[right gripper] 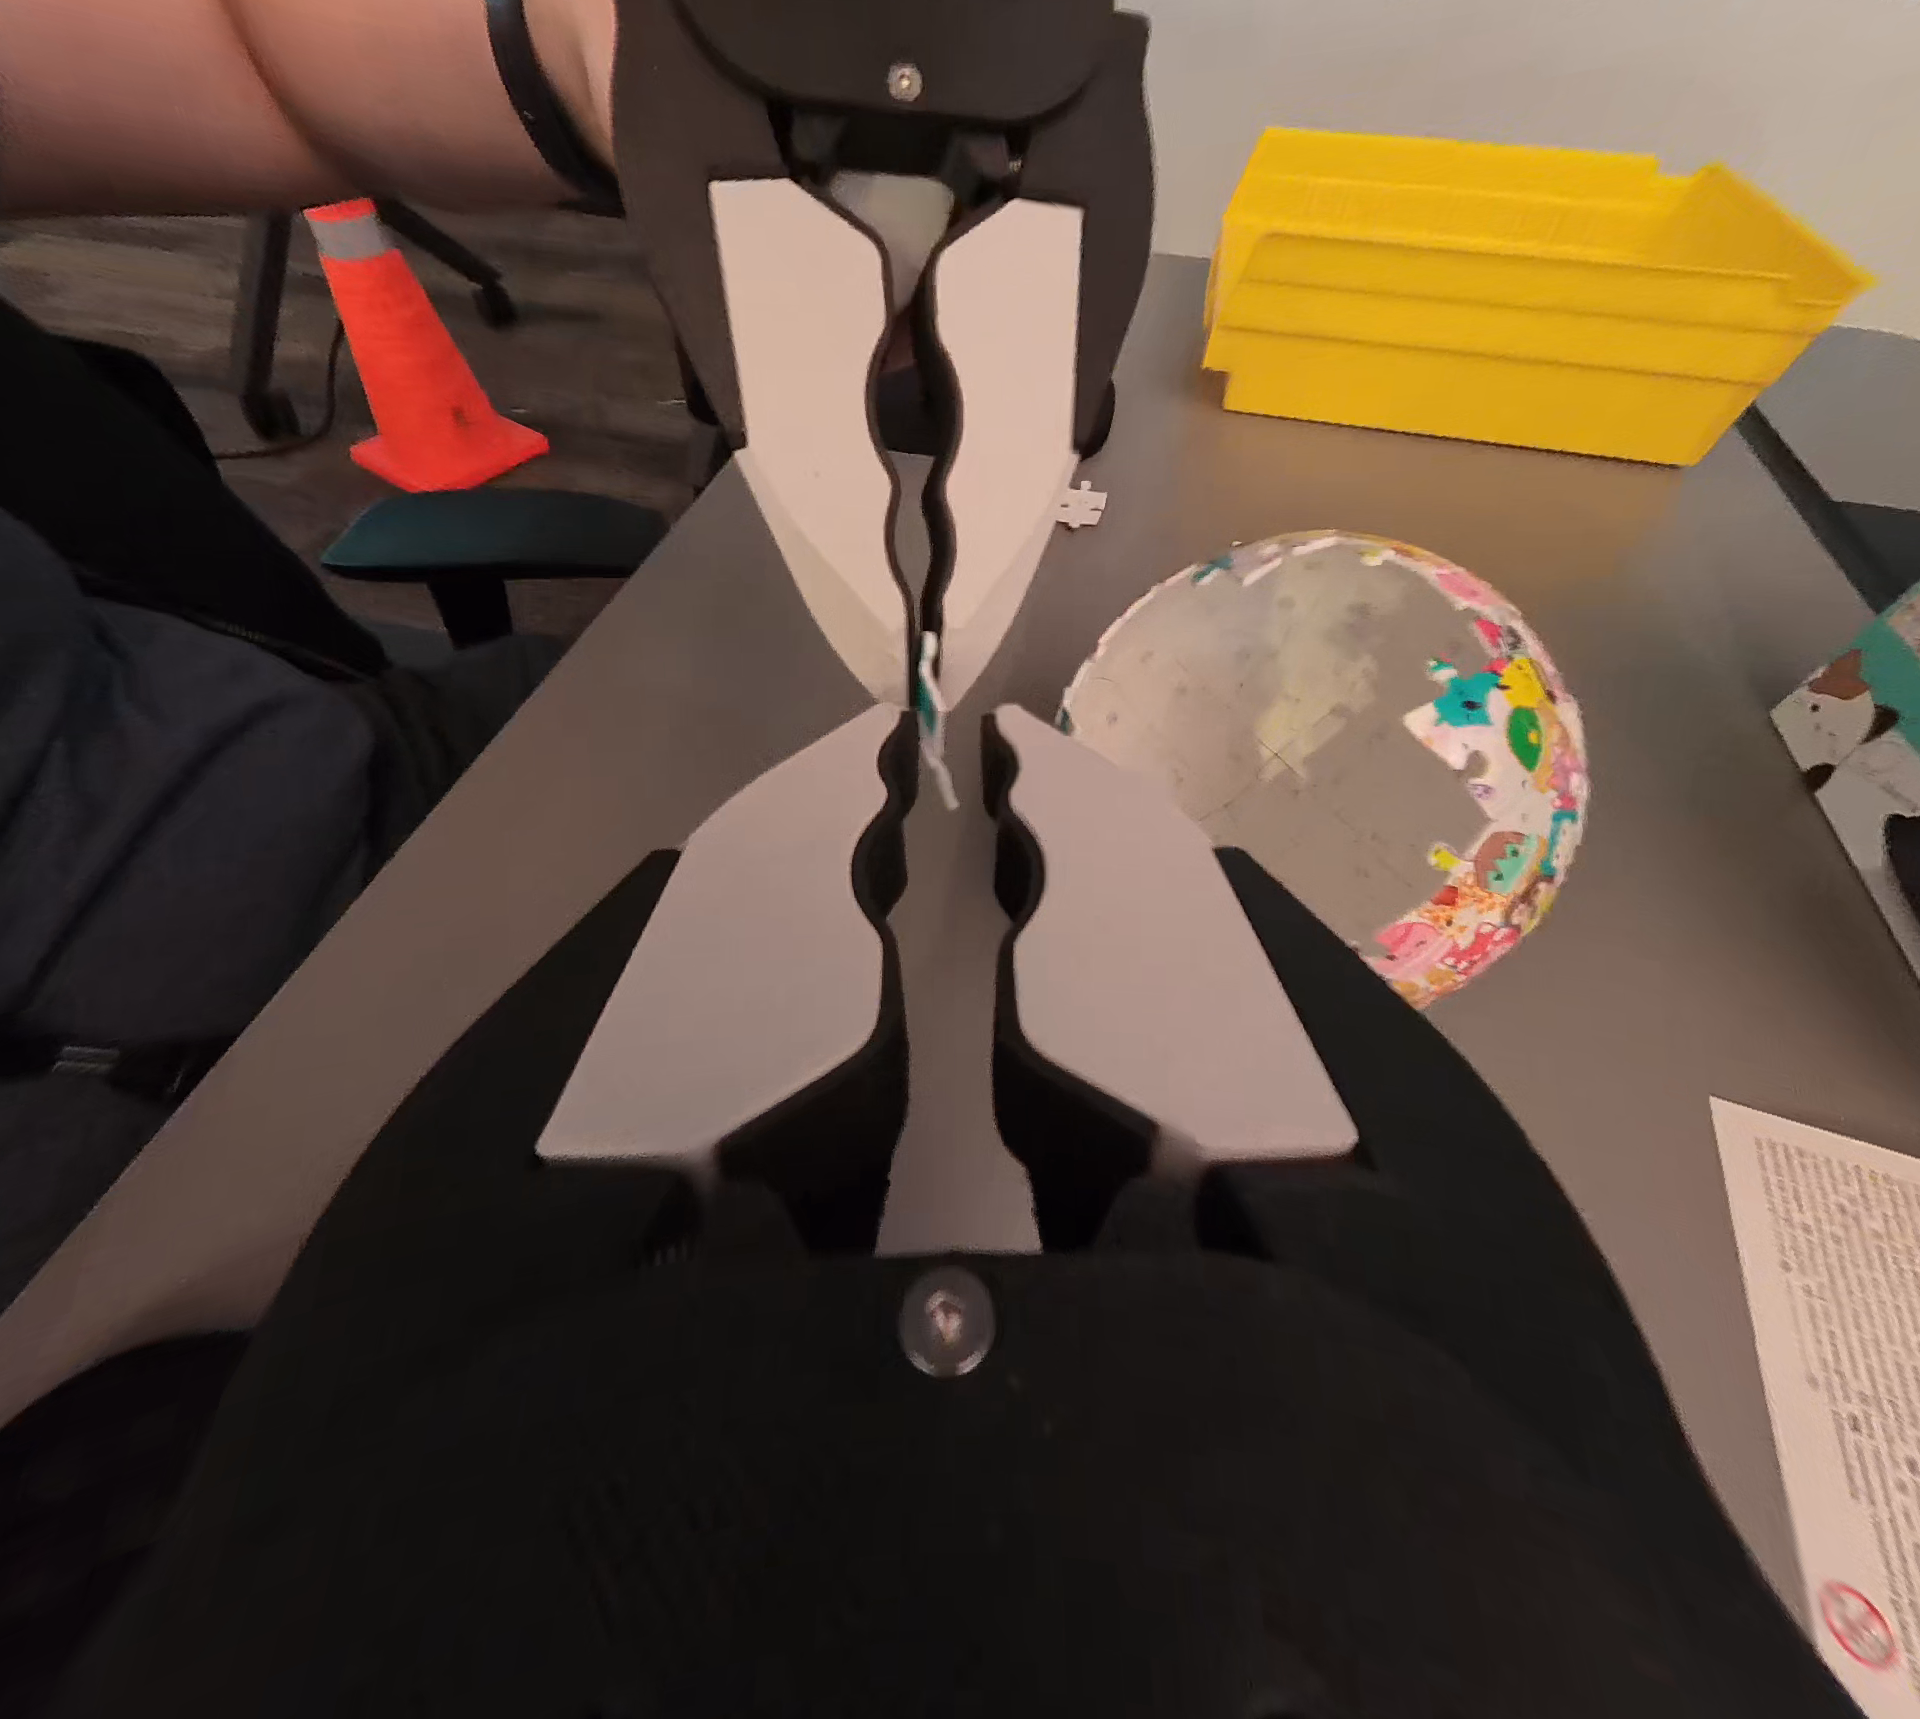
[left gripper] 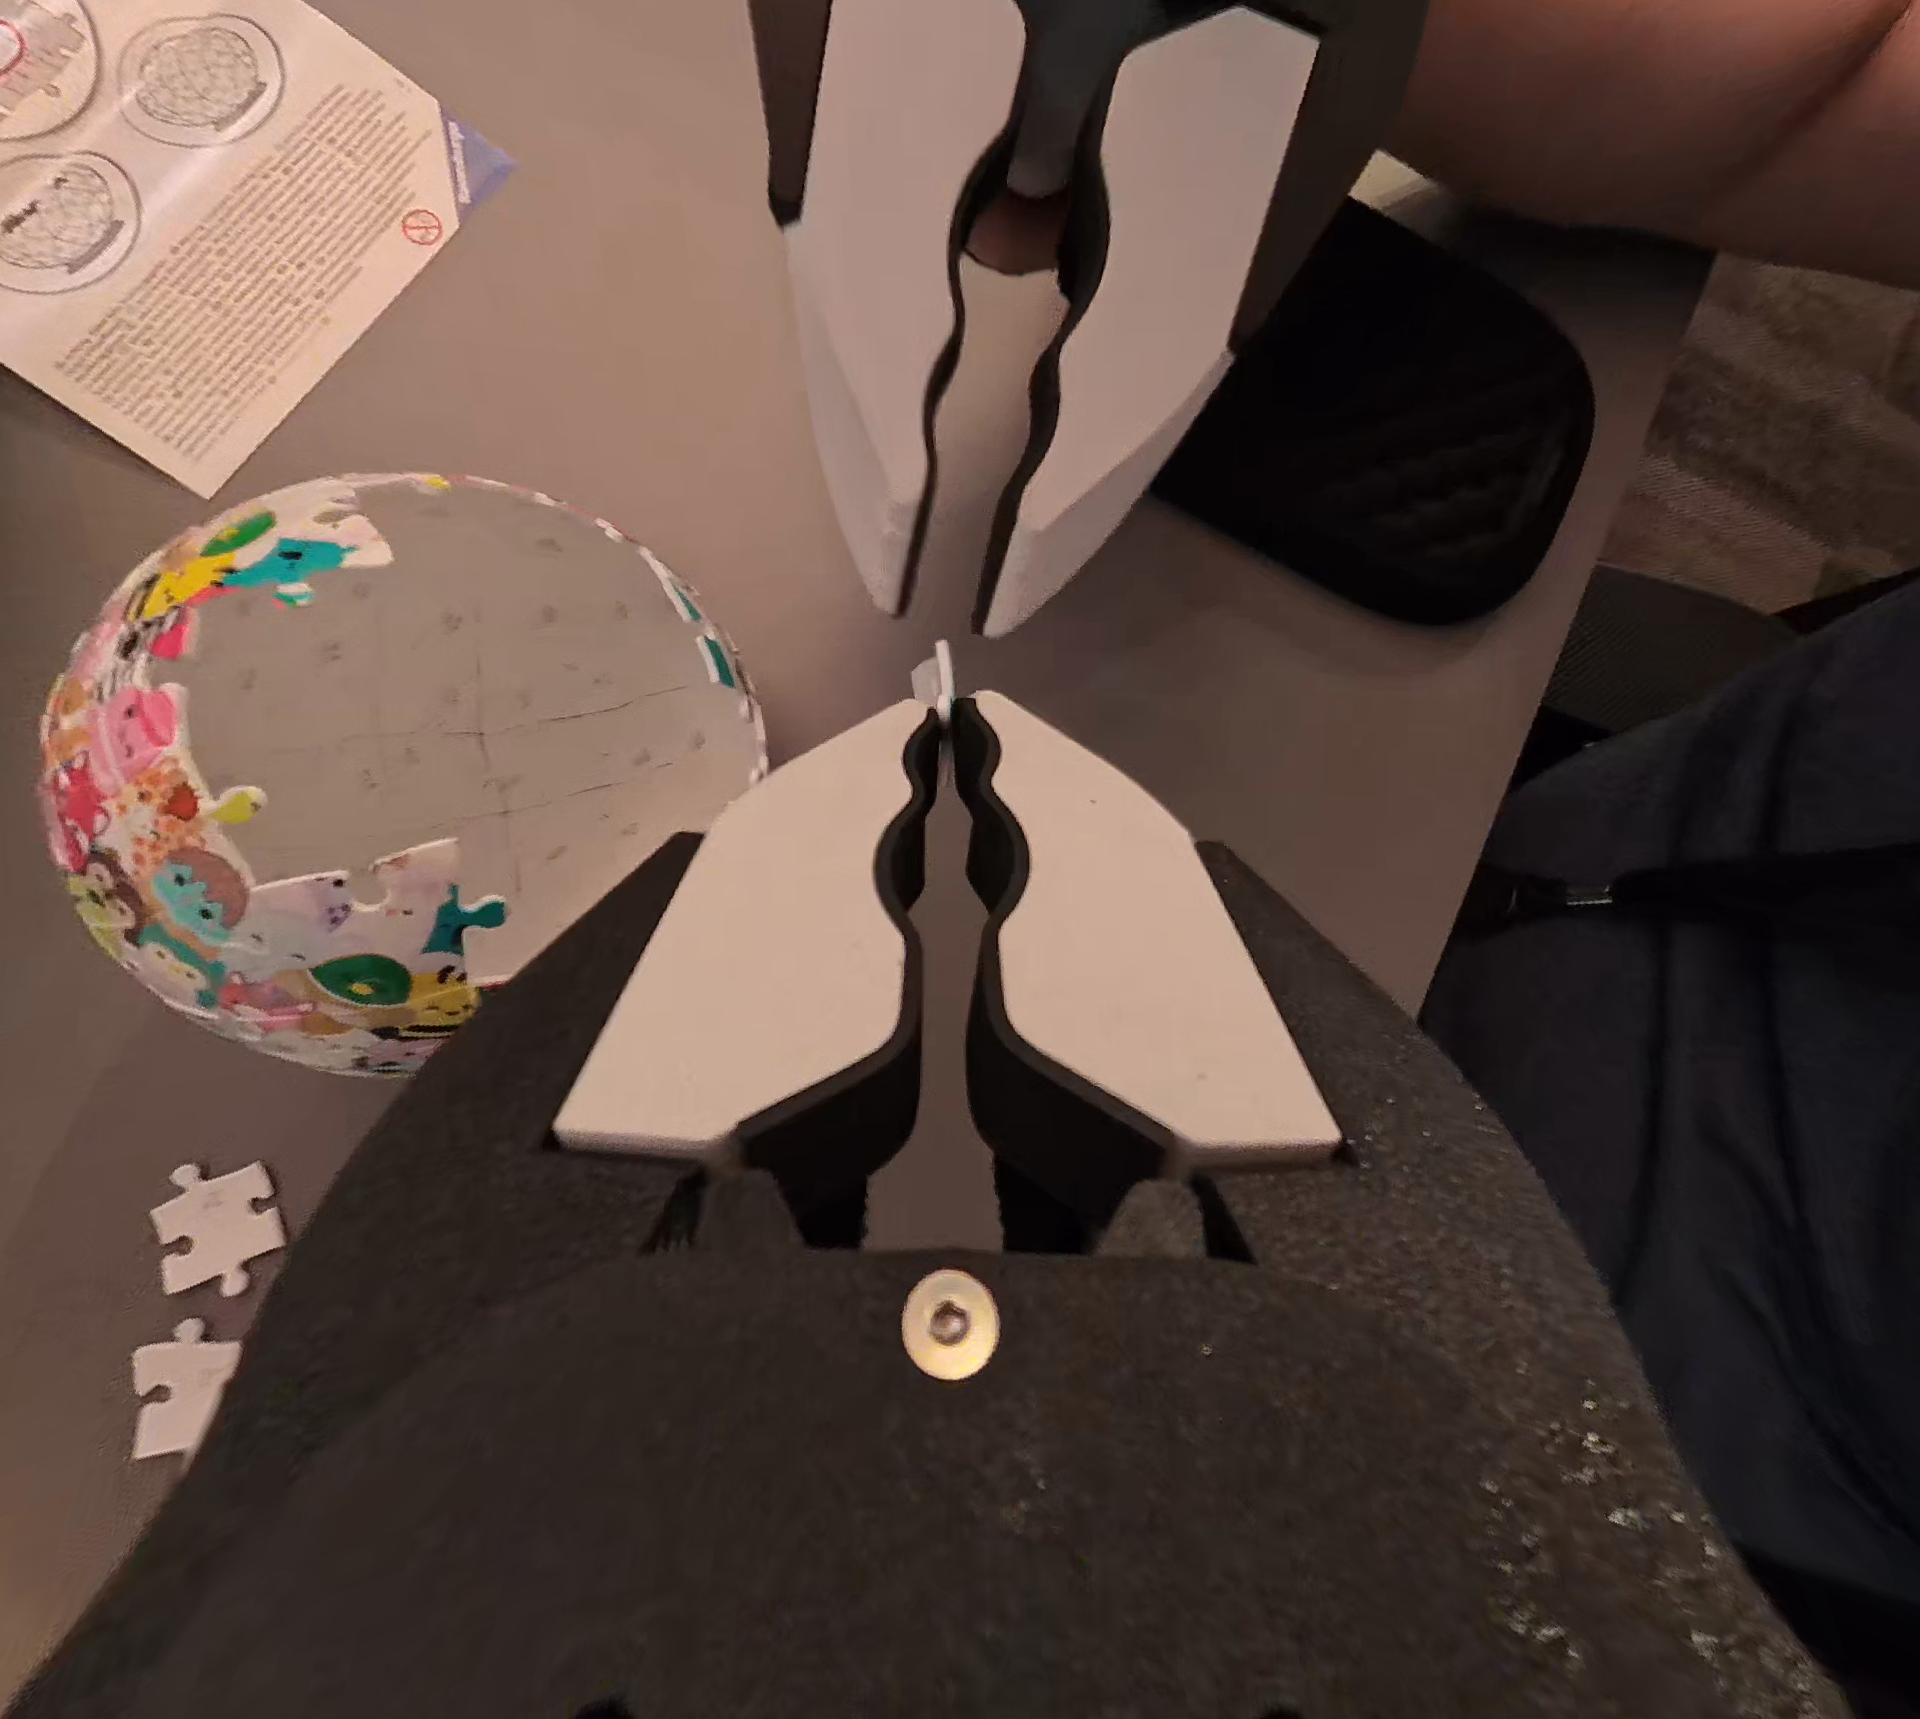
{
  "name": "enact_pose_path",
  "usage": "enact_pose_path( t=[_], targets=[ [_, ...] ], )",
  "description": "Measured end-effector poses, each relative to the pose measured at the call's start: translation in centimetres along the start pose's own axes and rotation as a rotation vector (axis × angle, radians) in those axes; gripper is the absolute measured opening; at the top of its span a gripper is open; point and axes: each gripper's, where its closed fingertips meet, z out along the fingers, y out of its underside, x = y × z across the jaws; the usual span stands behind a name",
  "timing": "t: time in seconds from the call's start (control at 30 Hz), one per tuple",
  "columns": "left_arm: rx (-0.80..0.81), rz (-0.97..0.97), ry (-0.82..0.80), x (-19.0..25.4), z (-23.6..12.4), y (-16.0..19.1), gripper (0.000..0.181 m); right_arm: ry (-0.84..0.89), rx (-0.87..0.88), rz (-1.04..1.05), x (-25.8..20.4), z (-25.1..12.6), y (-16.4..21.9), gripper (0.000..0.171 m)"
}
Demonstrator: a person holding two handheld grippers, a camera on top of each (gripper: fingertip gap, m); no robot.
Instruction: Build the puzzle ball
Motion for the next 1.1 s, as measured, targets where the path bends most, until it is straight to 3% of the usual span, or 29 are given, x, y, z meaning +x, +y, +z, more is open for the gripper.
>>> enact_pose_path(
  t=[0.3, 0.73, 0.8, 1.1],
  targets=[
    [-0.116, 0.043, -0.084, -1.8, 0.8, 1.1, 0.002, -0.031, -0.103, -0.086, 0.8, 0.9, 1.0, 0.011],
    [-0.154, 0.012, -0.075, -1.4, 0.8, 0.9, 0.002, -0.205, -0.248, -0.140, 1.3, 0.9, 0.6, 0.011],
    [-0.149, 0.006, -0.073, -1.3, 0.6, 0.7, 0.002, -0.306, -0.256, -0.112, 0.0, 0.6, 0.3, 0.011],
    [-0.132, 0.036, -0.060, -0.6, 0.0, 0.2, 0.002, -0.324, -0.331, -0.125, 0.0, 1.2, 1.1, 0.003]
  ],
)
